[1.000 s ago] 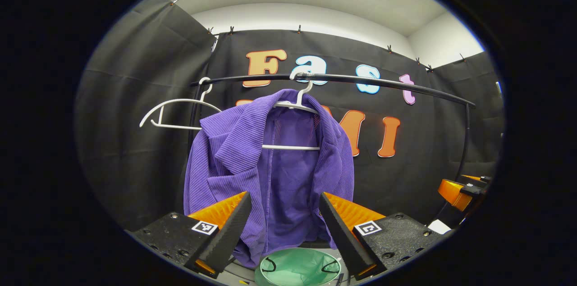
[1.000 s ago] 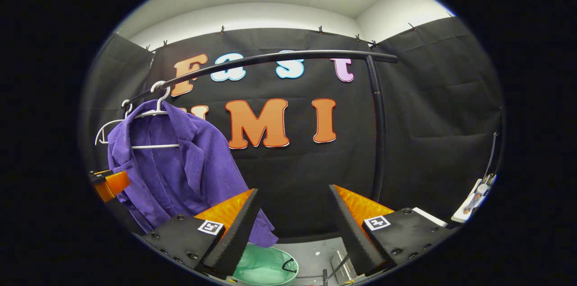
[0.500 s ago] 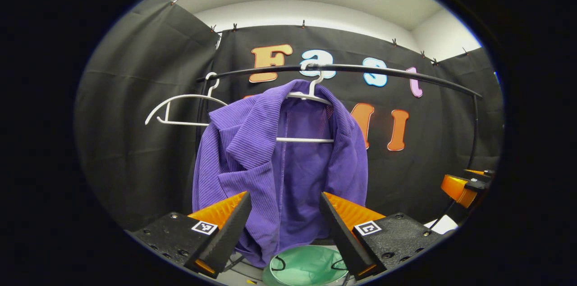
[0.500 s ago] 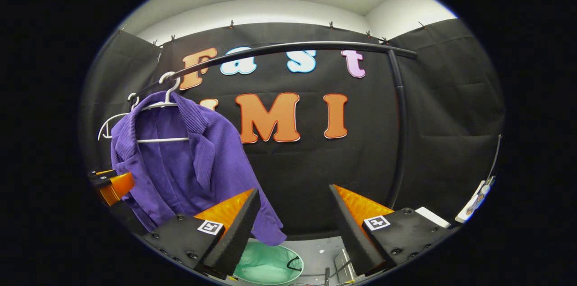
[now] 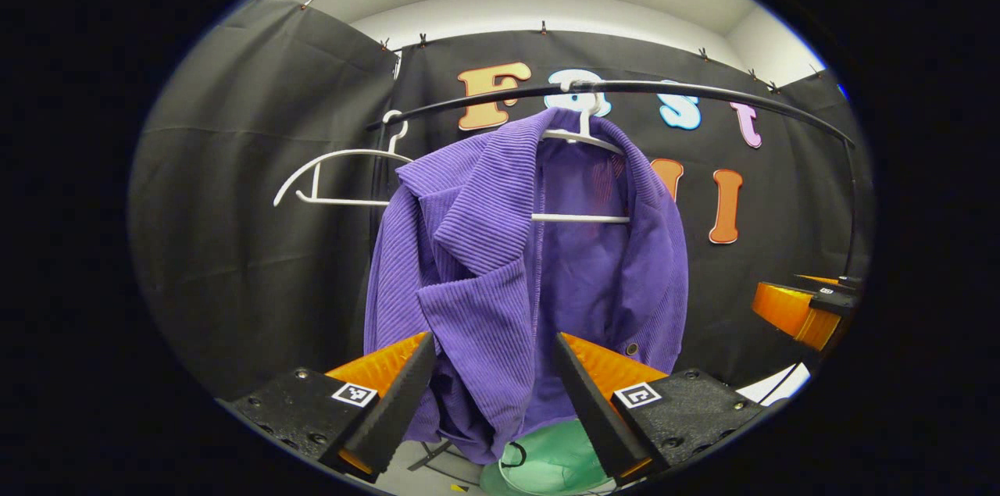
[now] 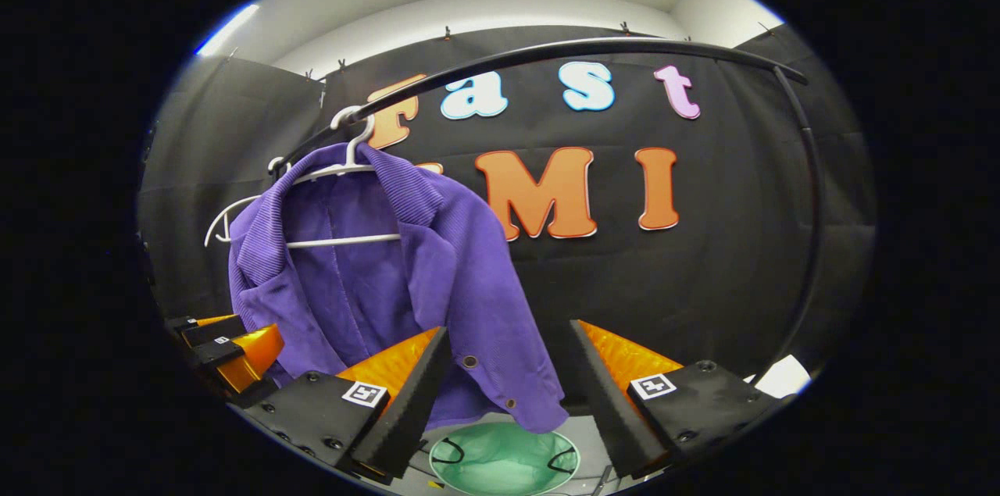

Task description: Grasp the clothes on the hanger with both hands and then place them into the laundry hamper below.

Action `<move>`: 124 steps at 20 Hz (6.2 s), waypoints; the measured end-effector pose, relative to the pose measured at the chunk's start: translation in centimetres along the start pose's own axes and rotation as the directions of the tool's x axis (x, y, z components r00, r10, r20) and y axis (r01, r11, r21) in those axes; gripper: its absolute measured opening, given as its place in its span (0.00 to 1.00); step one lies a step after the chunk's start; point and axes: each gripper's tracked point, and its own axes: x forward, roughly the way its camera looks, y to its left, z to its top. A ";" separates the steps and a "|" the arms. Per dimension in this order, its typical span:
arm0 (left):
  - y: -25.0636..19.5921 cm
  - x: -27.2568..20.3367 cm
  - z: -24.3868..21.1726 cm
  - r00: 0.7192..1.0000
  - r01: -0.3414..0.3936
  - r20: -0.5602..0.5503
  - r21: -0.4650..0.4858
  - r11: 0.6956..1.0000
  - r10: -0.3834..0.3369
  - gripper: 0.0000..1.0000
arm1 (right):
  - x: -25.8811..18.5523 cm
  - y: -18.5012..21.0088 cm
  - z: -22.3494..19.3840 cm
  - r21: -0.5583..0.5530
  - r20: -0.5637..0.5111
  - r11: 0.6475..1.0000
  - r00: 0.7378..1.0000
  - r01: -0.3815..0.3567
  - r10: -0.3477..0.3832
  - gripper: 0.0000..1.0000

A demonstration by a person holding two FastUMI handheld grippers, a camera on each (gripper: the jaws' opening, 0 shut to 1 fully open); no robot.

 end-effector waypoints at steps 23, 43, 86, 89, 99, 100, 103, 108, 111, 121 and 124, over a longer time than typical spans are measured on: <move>2.2 9.2 -0.4 0.997 -0.079 -0.002 -0.001 0.997 0.079 0.63 | 16.7 8.3 -1.5 0.035 -0.086 0.968 0.964 -0.248 0.250 0.80; 0.9 4.1 0.7 1.000 0.015 -0.013 -0.066 0.998 -0.016 0.02 | 17.0 2.4 2.9 0.174 -0.106 0.895 0.896 -0.410 0.431 0.13; 16.3 10.3 16.4 0.963 0.209 0.214 -0.196 0.958 -0.167 0.00 | 21.6 -3.7 12.7 0.720 0.185 0.561 0.892 -0.409 0.412 0.12; 16.6 12.0 14.2 0.972 0.198 0.165 -0.175 0.964 -0.169 0.00 | 22.6 -4.1 13.9 0.694 0.195 0.592 0.899 -0.410 0.393 0.12; 14.3 14.2 5.3 0.976 0.211 -0.002 -0.205 0.956 -0.216 0.00 | 24.7 -6.3 4.4 0.663 -0.045 0.721 0.952 -0.199 0.304 0.12; 14.2 14.2 4.4 0.976 0.208 -0.019 -0.197 0.958 -0.216 0.00 | 24.3 -6.4 3.4 0.661 -0.059 0.726 0.952 -0.189 0.301 0.12; 13.7 14.2 2.0 0.973 0.204 -0.058 -0.217 0.955 -0.221 0.00 | 22.6 -7.4 0.8 0.667 -0.081 0.728 0.955 -0.160 0.285 0.12; 11.9 12.7 -2.8 0.961 0.205 -0.143 -0.214 0.955 -0.238 0.00 | 19.8 -8.4 -4.7 0.678 -0.158 0.730 0.954 -0.081 0.254 0.11; 9.2 11.7 -4.3 0.946 0.246 -0.166 -0.197 0.949 -0.279 0.00 | 18.0 -8.0 -7.1 0.662 -0.192 0.747 0.951 -0.056 0.242 0.11; -0.9 8.6 -5.6 0.887 0.384 -0.195 -0.193 0.903 -0.419 0.01 | 10.5 -6.4 -9.6 0.568 -0.232 0.822 0.951 -0.039 0.206 0.11; -4.5 7.4 -5.1 0.873 0.424 -0.185 -0.172 0.889 -0.452 0.00 | 8.7 -6.6 -9.8 0.528 -0.246 0.849 0.955 -0.011 0.165 0.11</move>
